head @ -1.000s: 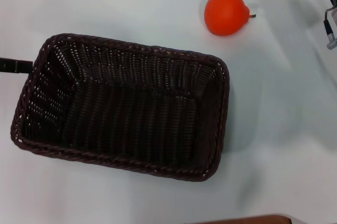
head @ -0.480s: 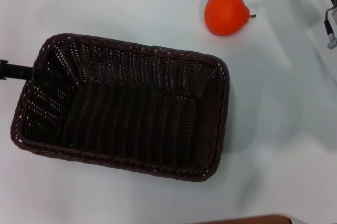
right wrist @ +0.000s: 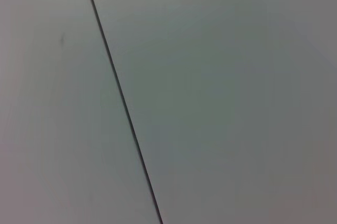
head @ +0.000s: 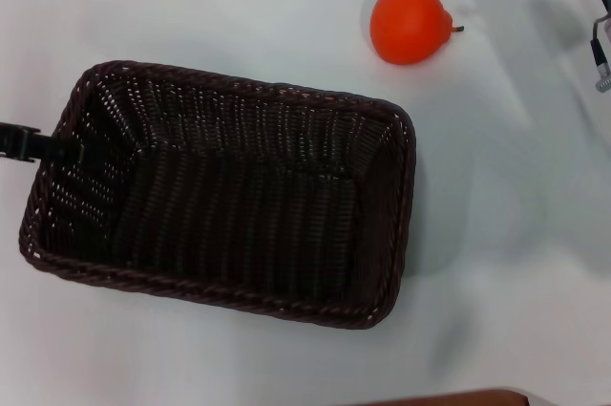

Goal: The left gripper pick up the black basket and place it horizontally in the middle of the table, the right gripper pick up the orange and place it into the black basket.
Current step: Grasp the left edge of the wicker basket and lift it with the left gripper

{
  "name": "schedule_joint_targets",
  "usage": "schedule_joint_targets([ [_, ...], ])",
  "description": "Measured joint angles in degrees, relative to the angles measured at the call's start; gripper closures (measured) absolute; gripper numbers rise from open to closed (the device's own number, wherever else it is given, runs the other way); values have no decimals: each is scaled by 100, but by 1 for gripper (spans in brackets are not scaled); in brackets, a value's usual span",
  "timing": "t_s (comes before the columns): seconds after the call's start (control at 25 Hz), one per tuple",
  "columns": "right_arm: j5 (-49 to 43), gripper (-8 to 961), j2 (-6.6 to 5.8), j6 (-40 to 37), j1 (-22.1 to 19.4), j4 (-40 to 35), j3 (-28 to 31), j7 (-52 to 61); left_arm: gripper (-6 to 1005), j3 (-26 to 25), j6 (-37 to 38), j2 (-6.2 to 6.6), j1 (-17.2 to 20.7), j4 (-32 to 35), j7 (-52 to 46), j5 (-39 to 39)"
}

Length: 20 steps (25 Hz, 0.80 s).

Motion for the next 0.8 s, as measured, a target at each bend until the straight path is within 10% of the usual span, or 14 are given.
schedule_joint_targets([
  [0.48, 0, 146, 0, 0, -23, 19, 69, 0, 336, 147, -29, -24, 38, 37, -7, 5],
  [0.8, 0, 146, 2, 3, -35, 20, 73, 0, 774, 68, -23, -16, 45, 44, -7, -40],
])
